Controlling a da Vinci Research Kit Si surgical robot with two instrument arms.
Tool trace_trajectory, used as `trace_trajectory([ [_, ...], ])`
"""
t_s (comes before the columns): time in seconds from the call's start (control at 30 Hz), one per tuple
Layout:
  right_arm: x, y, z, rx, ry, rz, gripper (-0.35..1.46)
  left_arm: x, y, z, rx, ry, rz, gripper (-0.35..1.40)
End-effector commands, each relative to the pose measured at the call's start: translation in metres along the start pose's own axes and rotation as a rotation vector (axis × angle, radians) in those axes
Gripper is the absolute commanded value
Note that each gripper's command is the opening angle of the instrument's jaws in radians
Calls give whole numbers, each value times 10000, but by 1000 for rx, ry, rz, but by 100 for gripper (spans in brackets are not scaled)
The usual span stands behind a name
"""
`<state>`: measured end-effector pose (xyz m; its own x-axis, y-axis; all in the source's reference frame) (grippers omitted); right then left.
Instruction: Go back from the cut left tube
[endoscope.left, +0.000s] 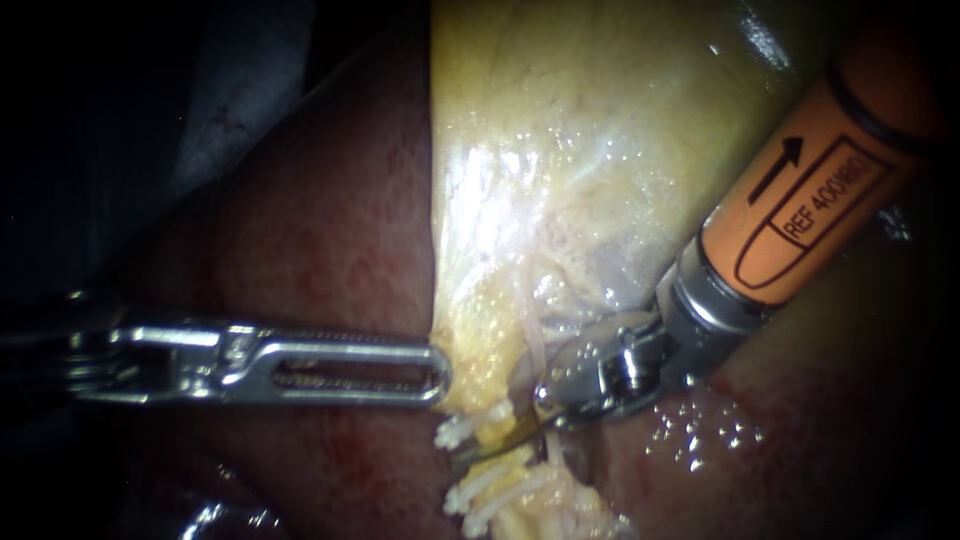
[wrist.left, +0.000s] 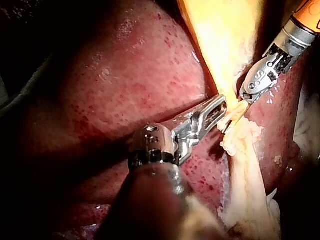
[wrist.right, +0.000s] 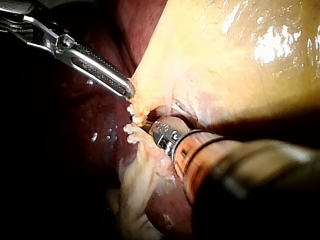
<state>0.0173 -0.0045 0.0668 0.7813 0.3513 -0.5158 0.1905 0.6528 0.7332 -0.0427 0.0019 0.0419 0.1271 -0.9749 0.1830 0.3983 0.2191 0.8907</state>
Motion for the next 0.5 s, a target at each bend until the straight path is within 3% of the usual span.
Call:
trace_trajectory([
  [0.03,0,0,0,0,0,0,-35,0,0,0,0,0,0,-35],
  [0.5,0,0,0,0,0,0,-35,0,0,0,0,0,0,-35],
])
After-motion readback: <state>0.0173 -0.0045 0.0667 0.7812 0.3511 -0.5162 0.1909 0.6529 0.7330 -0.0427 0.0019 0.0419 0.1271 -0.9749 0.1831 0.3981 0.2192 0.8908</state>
